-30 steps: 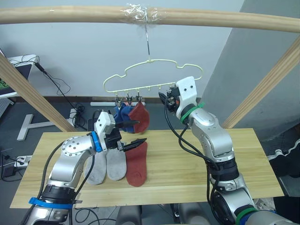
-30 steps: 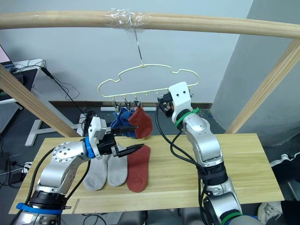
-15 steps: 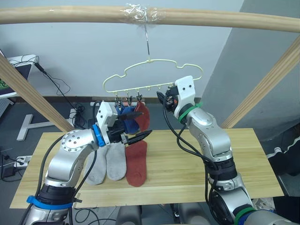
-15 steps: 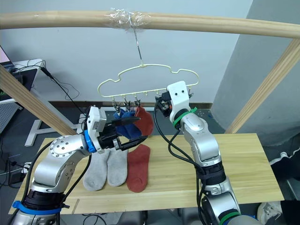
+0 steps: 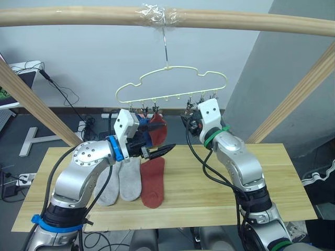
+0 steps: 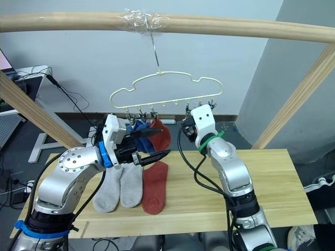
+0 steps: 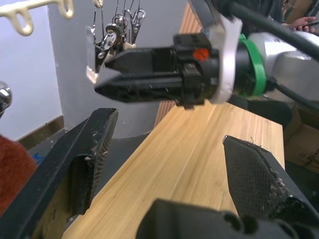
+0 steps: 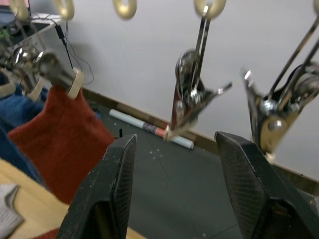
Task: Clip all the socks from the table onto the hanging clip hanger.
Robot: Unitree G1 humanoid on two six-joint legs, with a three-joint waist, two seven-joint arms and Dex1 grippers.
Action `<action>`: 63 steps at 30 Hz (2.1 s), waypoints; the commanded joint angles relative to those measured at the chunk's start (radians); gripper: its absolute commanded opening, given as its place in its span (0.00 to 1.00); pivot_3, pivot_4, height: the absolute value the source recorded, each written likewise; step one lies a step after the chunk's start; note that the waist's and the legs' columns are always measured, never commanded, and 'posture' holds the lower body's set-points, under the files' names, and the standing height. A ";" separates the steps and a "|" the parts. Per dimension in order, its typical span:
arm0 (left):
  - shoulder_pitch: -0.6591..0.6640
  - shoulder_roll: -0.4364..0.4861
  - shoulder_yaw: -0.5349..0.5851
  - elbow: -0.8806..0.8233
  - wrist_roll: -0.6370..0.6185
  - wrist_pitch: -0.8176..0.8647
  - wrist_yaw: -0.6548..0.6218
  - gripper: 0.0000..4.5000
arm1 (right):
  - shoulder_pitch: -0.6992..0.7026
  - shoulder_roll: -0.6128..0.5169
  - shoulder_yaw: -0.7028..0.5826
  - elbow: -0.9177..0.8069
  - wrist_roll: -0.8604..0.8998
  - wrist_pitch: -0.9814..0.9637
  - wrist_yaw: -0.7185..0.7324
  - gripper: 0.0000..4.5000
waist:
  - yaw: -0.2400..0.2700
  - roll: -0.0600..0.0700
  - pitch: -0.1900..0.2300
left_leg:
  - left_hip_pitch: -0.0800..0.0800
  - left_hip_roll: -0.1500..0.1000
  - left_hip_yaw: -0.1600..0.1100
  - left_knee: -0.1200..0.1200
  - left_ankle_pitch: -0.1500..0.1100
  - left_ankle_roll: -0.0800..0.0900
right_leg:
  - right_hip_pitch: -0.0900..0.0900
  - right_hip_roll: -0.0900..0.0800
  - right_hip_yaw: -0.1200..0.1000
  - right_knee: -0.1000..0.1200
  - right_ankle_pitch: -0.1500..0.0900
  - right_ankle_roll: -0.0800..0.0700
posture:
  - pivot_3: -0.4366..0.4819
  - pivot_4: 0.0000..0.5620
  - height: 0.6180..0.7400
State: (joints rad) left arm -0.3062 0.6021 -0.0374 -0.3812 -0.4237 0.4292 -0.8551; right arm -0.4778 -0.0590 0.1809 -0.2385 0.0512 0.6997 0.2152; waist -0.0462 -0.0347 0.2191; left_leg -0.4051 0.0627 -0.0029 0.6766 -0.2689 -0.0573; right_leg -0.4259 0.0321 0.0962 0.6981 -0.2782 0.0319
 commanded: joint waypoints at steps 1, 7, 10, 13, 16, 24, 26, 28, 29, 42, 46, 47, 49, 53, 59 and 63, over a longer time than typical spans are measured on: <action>-0.030 0.007 0.001 -0.044 -0.009 0.020 0.011 0.87 | 0.015 0.001 0.013 -0.063 -0.006 0.013 -0.011 0.58 | 0.000 0.000 0.000 | 0.000 0.000 0.000 0.000 0.000 0.000 | 0.000 0.000 0.000 0.000 0.000 0.000 | 0.50 0.28 0.71; -0.051 0.008 0.002 -0.043 -0.010 0.040 0.012 0.87 | 0.001 0.024 0.008 -0.061 0.006 0.008 -0.020 0.39 | -0.001 0.000 0.000 | 0.000 0.000 0.000 0.000 0.000 0.000 | 0.000 0.000 0.000 0.000 0.000 0.000 | 0.50 0.28 0.71; -0.057 0.009 0.003 -0.048 -0.010 0.048 0.013 0.87 | -0.017 0.029 0.010 -0.062 0.002 0.003 -0.023 0.39 | -0.001 0.000 0.000 | 0.000 0.000 0.000 0.000 0.000 0.000 | 0.000 0.000 0.000 0.000 0.000 0.000 | 0.50 0.28 0.71; -0.064 0.009 0.003 -0.059 -0.014 0.062 0.019 0.87 | -0.029 0.033 0.007 -0.060 -0.004 -0.008 -0.035 0.39 | -0.001 0.000 0.000 | 0.000 0.000 0.000 0.000 0.000 0.000 | 0.000 0.000 0.000 0.000 0.000 0.000 | 0.50 0.28 0.71; -0.066 0.009 0.005 -0.067 -0.016 0.071 0.022 0.87 | -0.042 0.035 0.004 -0.055 -0.008 -0.006 -0.044 0.39 | -0.001 0.000 0.000 | 0.000 0.000 0.000 0.000 0.000 0.000 | 0.000 0.000 0.000 0.000 0.000 0.000 | 0.50 0.28 0.71; -0.052 0.012 0.010 -0.036 -0.006 0.038 0.003 0.87 | -0.077 0.054 -0.012 -0.037 0.001 -0.017 -0.061 0.39 | 0.000 0.000 -0.001 | 0.000 0.000 0.000 0.000 0.000 0.000 | 0.000 0.000 0.000 0.000 0.000 0.000 | 0.50 0.27 0.71; -0.034 0.014 0.013 -0.018 0.001 0.011 -0.009 0.87 | -0.093 0.062 -0.015 -0.031 0.004 -0.019 -0.064 0.39 | -0.001 0.000 -0.001 | 0.000 0.000 0.000 0.000 0.000 0.000 | 0.000 0.000 0.000 0.000 0.000 0.000 | 0.50 0.27 0.71; -0.021 0.015 0.014 -0.004 0.006 -0.013 -0.018 0.87 | -0.103 0.071 -0.017 -0.029 0.008 -0.018 -0.066 0.39 | -0.002 0.000 -0.001 | 0.000 0.000 0.000 0.000 0.000 0.000 | 0.000 0.000 0.000 0.000 0.000 0.000 | 0.50 0.27 0.71; -0.015 0.015 0.015 0.003 0.008 -0.024 -0.022 0.87 | -0.107 0.074 -0.017 -0.025 0.008 -0.019 -0.067 0.39 | -0.001 0.000 -0.001 | 0.000 0.000 0.000 0.000 0.000 0.000 | 0.000 0.000 0.000 0.000 0.000 0.000 | 0.50 0.27 0.71; -0.001 0.009 0.009 0.023 0.021 -0.068 -0.029 0.87 | -0.140 0.086 -0.016 0.039 0.007 -0.067 -0.075 0.39 | 0.000 0.000 -0.001 | 0.000 0.000 0.000 0.001 0.000 0.000 | 0.000 0.000 0.000 0.001 0.000 0.000 | 0.51 0.26 0.71; 0.001 0.008 0.009 0.025 0.023 -0.070 -0.030 0.87 | -0.139 0.094 -0.023 0.046 0.011 -0.071 -0.083 0.39 | 0.001 0.000 -0.001 | 0.000 0.000 0.000 0.001 0.000 0.000 | 0.000 0.000 0.000 0.001 0.000 0.000 | 0.51 0.26 0.71; 0.001 0.008 0.009 0.025 0.023 -0.071 -0.031 0.87 | -0.139 0.094 -0.023 0.047 0.012 -0.072 -0.083 0.39 | 0.001 0.000 -0.001 | 0.000 0.000 0.000 0.001 0.000 0.000 | 0.000 0.000 0.000 0.001 0.000 0.000 | 0.51 0.26 0.71; 0.000 0.008 0.010 0.028 0.023 -0.071 -0.032 0.87 | -0.140 0.095 -0.022 0.050 0.011 -0.069 -0.087 0.39 | 0.002 0.000 -0.001 | 0.000 0.000 0.000 0.001 0.000 0.000 | 0.000 0.000 0.000 0.001 0.000 0.000 | 0.50 0.26 0.71; 0.004 0.006 0.008 0.042 0.028 -0.086 -0.037 0.87 | -0.139 0.109 -0.034 0.059 0.019 -0.072 -0.102 0.39 | 0.003 0.000 -0.001 | 0.000 0.000 0.000 0.001 0.000 0.000 | 0.000 0.000 0.000 0.001 0.000 0.000 | 0.50 0.26 0.71; 0.014 0.006 0.009 0.048 0.028 -0.102 -0.040 0.87 | -0.143 0.121 -0.045 0.069 0.019 -0.078 -0.101 0.39 | 0.004 0.000 -0.001 | 0.000 0.000 0.000 0.001 0.000 0.000 | 0.000 0.000 0.000 0.001 0.000 0.000 | 0.50 0.27 0.71; 0.018 0.006 0.010 0.053 0.026 -0.111 -0.042 0.87 | -0.142 0.129 -0.050 0.070 0.022 -0.085 -0.099 0.39 | 0.004 0.000 -0.001 | 0.000 0.000 0.000 0.001 0.000 0.000 | 0.000 0.000 0.000 0.001 0.000 0.000 | 0.50 0.27 0.71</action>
State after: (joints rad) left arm -0.2872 0.6080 -0.0371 -0.3096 -0.3940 0.3393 -0.8900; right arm -0.6021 0.0597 0.1392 -0.1505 0.0616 0.6408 0.1207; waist -0.0422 -0.0349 0.2178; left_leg -0.4051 0.0627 -0.0030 0.6775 -0.2688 -0.0574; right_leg -0.4259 0.0320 0.0959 0.6997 -0.2780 0.0316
